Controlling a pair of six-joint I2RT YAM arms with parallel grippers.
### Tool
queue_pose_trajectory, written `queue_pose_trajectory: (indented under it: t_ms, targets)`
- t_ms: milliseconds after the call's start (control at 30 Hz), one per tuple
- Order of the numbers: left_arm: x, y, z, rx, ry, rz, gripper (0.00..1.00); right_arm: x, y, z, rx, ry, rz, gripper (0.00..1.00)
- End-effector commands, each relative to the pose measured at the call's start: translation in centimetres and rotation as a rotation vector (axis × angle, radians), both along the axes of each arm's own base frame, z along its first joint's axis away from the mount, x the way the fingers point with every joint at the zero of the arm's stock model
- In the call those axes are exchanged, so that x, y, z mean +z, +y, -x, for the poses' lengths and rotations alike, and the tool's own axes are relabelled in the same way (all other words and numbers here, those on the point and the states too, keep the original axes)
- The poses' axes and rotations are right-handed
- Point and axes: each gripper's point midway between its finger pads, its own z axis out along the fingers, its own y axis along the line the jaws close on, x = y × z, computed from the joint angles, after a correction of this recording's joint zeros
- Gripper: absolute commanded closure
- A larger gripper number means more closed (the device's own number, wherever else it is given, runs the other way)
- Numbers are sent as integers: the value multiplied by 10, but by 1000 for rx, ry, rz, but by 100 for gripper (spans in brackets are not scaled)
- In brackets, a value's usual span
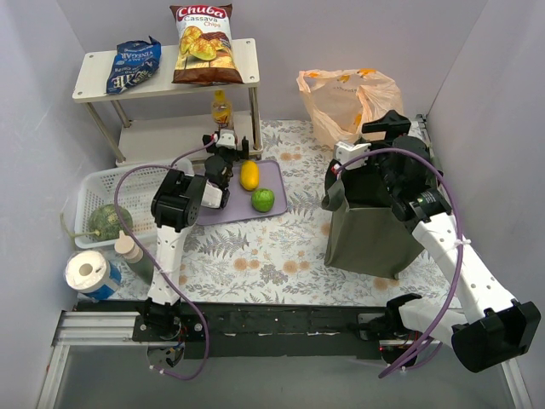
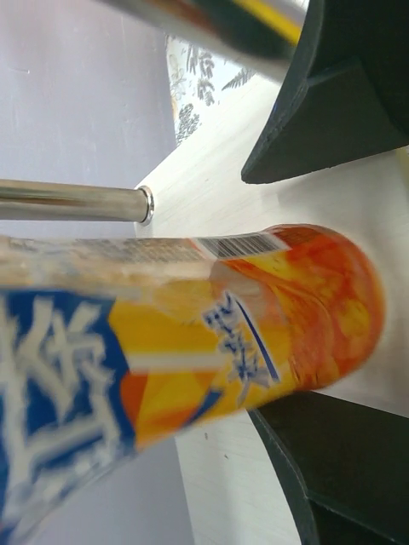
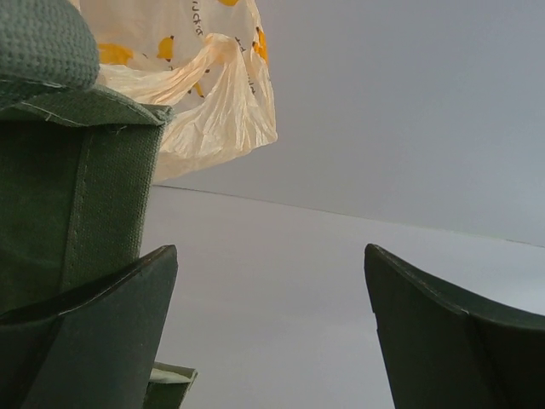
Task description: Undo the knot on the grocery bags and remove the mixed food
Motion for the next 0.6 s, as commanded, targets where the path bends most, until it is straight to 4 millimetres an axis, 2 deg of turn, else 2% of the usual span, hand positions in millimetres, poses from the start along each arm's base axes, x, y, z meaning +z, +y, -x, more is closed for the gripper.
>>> queue_pose_trajectory:
  t_ms: [0,33,67,133,167,200,233,267,300,333,433,467,500,533,567]
  targets:
    - [104,4,30,9,-209,64,2,18,-5,5,-41,-57,-124,3]
    - [107,3,34,12,-202,63,2,20,-7,5,-53,-62,-146,3]
    - [126,4,41,17,-223,73,2,22,-8,6,-61,-65,-167,3]
    - [127,5,48,24,-189,71,2,23,-10,8,-74,-73,-214,3]
    - [132,8,51,35,-181,80,2,30,-12,12,-71,-109,-232,3]
    - [151,9,59,33,-198,92,2,29,-12,13,-67,-116,-235,3]
    - [141,9,63,26,-148,79,2,21,-11,15,-63,-108,-228,3]
    - [141,7,66,6,-134,81,2,23,-14,20,-63,-122,-233,3]
    - [157,8,75,-4,-146,93,2,24,-14,21,-61,-131,-241,3]
    - [144,7,77,-16,-80,83,2,22,-16,23,-73,-127,-272,3]
    - [146,-12,99,-151,65,118,2,26,-27,31,-130,-125,-345,3]
    - [148,-18,107,-194,106,131,2,35,-32,35,-148,-130,-421,3]
    - [147,-43,123,-341,162,149,2,37,-34,37,-162,-119,-453,3]
    - [146,-52,142,-405,252,140,2,31,-39,41,-192,-81,-466,4]
    - [149,-64,155,-481,290,131,2,42,-43,44,-211,-96,-524,4]
